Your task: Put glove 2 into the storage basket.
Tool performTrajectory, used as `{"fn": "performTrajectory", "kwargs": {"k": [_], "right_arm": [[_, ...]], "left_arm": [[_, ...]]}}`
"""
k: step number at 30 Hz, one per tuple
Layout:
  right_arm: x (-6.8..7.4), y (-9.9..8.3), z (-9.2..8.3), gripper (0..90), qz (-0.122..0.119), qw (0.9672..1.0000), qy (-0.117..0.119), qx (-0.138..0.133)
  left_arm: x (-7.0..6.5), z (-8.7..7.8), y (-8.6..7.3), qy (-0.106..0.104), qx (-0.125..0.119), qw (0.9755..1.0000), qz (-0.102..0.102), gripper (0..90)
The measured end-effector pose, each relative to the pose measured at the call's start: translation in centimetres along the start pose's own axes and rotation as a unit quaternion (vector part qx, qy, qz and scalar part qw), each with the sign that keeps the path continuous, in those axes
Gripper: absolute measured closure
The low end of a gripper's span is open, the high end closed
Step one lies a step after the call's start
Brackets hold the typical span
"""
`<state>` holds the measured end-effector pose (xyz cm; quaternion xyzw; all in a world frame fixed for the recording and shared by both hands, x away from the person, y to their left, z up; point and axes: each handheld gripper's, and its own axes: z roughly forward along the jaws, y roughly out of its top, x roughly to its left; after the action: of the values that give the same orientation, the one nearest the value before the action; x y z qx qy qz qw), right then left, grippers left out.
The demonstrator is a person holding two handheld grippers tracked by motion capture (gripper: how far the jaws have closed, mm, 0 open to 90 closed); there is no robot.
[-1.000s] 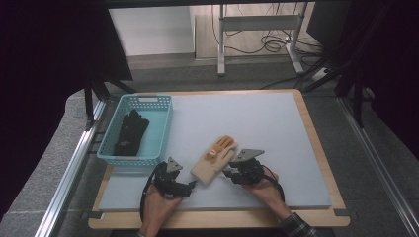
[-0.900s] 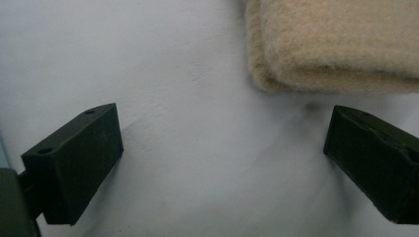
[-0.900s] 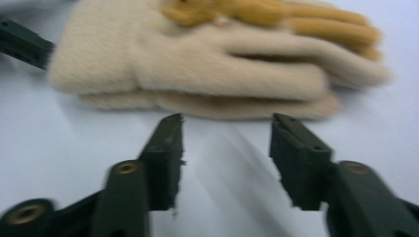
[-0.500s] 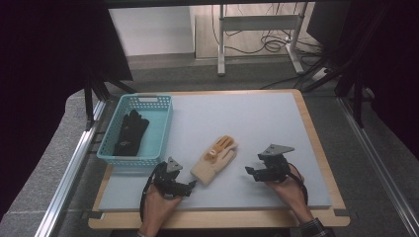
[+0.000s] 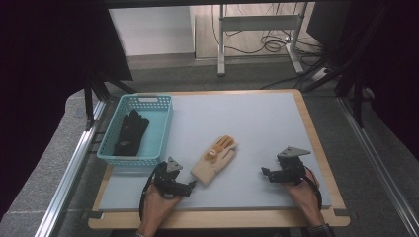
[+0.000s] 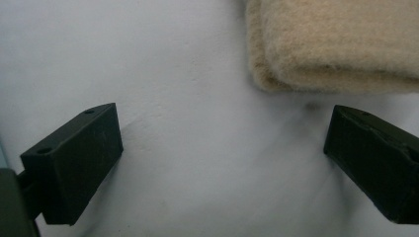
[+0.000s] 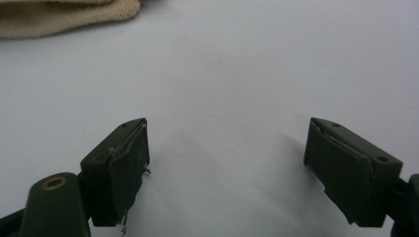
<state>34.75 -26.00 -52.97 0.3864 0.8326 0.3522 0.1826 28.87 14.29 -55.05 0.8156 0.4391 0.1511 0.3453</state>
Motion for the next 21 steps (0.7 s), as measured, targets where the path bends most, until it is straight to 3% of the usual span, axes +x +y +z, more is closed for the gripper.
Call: {"fn": "performTrajectory", "kwargs": {"k": [7, 17, 21], "right_arm": [[0.2, -0.1, 0.1, 16.5, -0.005, 1.0000, -0.005, 0.000], [0.2, -0.1, 0.1, 16.5, -0.005, 1.0000, -0.007, -0.001], [0.2, -0.1, 0.1, 16.5, -0.005, 1.0000, -0.007, -0.001]], "left_arm": [[0.1, 0.0, 0.0, -0.002, 0.002, 1.0000, 0.004, 1.8], [0.1, -0.9, 0.3, -0.014, 0.010, 0.9995, 0.028, 3.0], [-0.3, -1.6, 1.2, -0.035, -0.001, 0.9991, 0.024, 2.6]]}}
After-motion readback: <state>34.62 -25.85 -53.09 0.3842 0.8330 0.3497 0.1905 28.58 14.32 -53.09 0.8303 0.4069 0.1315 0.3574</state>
